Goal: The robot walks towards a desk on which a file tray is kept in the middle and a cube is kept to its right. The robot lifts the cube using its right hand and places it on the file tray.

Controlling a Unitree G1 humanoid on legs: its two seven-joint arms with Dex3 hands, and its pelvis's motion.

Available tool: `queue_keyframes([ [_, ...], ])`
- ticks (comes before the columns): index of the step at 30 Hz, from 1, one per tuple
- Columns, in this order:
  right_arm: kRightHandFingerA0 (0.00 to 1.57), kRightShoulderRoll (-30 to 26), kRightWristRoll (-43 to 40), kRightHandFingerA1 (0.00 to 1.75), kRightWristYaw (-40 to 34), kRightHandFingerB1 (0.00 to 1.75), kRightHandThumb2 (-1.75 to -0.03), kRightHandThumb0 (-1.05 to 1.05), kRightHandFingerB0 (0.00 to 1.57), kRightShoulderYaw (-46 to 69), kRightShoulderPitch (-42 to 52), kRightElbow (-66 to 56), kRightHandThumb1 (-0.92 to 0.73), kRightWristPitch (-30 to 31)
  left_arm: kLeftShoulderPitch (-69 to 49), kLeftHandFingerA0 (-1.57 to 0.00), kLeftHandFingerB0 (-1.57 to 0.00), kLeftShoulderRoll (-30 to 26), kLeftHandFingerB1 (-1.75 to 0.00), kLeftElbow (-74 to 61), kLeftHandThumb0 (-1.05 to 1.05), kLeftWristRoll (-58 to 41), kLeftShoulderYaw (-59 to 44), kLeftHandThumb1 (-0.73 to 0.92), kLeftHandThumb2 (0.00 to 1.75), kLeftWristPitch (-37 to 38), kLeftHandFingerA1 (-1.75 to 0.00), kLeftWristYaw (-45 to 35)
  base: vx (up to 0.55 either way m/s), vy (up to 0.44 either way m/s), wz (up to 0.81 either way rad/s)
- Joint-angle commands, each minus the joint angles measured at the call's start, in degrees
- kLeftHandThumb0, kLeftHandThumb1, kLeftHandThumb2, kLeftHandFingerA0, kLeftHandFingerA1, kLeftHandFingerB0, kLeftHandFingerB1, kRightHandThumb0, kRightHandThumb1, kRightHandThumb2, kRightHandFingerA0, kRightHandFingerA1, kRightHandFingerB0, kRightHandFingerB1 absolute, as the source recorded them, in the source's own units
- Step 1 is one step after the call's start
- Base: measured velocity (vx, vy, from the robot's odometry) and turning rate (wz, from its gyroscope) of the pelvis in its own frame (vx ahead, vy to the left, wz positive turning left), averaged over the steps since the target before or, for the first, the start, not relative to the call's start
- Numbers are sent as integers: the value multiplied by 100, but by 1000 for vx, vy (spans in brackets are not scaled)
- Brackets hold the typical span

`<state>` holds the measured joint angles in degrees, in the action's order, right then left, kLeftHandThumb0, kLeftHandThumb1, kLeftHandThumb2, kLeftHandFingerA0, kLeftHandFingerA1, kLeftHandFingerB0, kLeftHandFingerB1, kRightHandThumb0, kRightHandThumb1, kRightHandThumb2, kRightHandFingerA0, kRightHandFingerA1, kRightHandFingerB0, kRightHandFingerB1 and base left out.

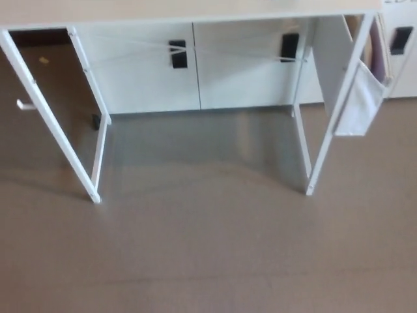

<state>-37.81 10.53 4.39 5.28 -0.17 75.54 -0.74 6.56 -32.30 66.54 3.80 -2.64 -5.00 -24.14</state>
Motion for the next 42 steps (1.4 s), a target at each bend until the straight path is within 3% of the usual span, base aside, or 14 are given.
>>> queue_keyframes([
  [1,37,-7,-82,51,-10,35,-62,-53,28,39,56,22,-75,-3,32,-11,-12,-120,-95,35,-105,39,6,73,61,-51,-110,9,411,6,-15],
  [12,37,20,-110,51,-18,35,-62,-53,28,62,57,26,-75,-4,133,-11,-12,-145,-95,62,-105,61,36,73,61,-67,-110,-2,581,133,-32],
  [24,37,37,-150,51,-20,35,-62,-53,28,69,28,26,-75,6,248,-11,-12,-168,-95,71,-105,71,66,73,61,-98,-110,-10,453,-33,24],
  [33,37,60,-180,51,-26,35,-62,-53,28,66,53,29,-75,9,295,-11,-12,-192,-95,82,-105,84,101,73,61,-116,-110,-21,290,-1,-10],
  [42,37,85,-215,51,-33,35,-62,-53,28,74,93,33,-75,17,385,-11,-12,-207,-95,109,-105,102,171,73,61,-153,-110,-29,230,258,-11],
])
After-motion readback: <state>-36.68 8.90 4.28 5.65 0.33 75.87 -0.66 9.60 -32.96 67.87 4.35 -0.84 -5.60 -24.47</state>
